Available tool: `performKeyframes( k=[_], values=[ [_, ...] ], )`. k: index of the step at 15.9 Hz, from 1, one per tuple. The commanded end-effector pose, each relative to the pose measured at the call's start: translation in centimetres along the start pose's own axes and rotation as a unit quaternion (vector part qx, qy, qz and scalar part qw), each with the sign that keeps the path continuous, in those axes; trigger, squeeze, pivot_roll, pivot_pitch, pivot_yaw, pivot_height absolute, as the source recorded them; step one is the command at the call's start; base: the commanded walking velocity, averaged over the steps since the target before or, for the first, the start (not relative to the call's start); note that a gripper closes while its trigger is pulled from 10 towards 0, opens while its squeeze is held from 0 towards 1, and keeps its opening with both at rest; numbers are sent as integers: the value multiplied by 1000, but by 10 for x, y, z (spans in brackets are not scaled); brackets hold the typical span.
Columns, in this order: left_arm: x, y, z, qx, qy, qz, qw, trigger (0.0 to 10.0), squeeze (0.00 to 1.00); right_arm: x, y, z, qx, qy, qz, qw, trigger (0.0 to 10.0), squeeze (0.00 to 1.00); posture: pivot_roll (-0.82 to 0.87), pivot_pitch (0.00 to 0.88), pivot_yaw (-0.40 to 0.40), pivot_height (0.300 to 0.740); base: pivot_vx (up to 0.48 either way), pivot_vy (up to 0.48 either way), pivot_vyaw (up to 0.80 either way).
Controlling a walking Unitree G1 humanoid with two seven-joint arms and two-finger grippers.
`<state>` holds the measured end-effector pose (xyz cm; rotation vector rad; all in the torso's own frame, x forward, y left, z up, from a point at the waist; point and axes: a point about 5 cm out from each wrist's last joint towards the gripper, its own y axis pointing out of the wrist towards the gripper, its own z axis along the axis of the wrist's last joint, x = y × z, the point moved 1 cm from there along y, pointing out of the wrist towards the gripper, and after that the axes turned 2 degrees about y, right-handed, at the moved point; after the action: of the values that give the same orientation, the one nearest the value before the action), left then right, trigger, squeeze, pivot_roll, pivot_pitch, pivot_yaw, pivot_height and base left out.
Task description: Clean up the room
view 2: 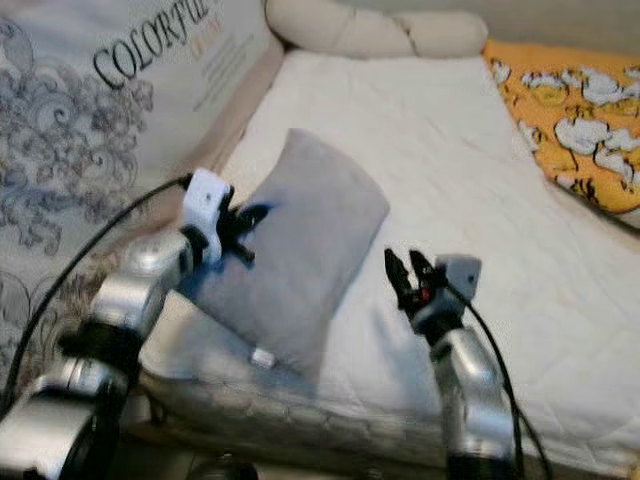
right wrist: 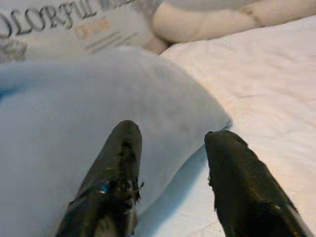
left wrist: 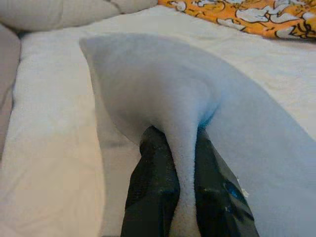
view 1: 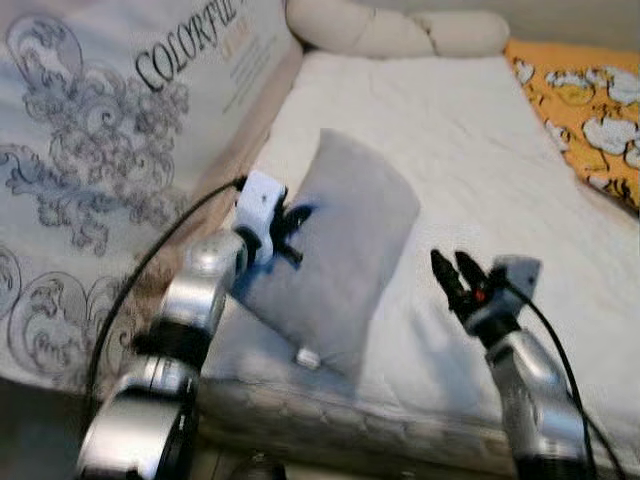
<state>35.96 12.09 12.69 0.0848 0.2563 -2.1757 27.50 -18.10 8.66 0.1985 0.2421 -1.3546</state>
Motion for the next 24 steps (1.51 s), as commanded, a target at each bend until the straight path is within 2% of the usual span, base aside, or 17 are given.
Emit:
performKeyframes(
  k=[1,2,3,6,7,8,9,17,24],
  values=[
    [-1,-4,10,34,36,13,999,0,0,-4,0,8,11,3,-12,1000,10000,1000,-69,0,64,740,0,0,0],
    [0,-8,7,39,53,64,996,10000,0,-11,4,6,-10,-10,-21,1000,10000,1000,-65,0,59,740,0,0,0],
    [1,-10,6,33,66,65,995,10000,0,-12,7,7,-8,-23,-24,999,10000,1000,-63,0,57,740,0,0,0],
    [2,-15,10,45,52,60,996,10000,0,-13,9,5,-20,-7,-32,999,10000,1000,-56,0,47,740,0,0,-240],
    [2,-16,12,49,61,63,995,10000,0,-15,9,4,-31,-9,-36,999,10000,996,-54,0,44,740,0,304,-788],
    [1,-17,13,48,70,67,994,10000,0,-15,9,5,-31,-11,-37,999,10000,651,-52,0,42,740,0,375,-800],
    [-2,-17,15,48,74,74,993,10000,0,-16,11,6,-30,-16,-41,999,10000,0,-49,0,40,740,0,416,-694],
    [-4,-18,16,42,80,76,993,10000,0,-15,12,1,-35,-14,-60,997,10000,0,-48,0,51,740,0,457,0],
    [-4,-15,20,47,67,85,993,10000,0,-11,14,1,-37,-13,-76,996,10000,0,-48,0,57,740,0,0,0]
  ],
)
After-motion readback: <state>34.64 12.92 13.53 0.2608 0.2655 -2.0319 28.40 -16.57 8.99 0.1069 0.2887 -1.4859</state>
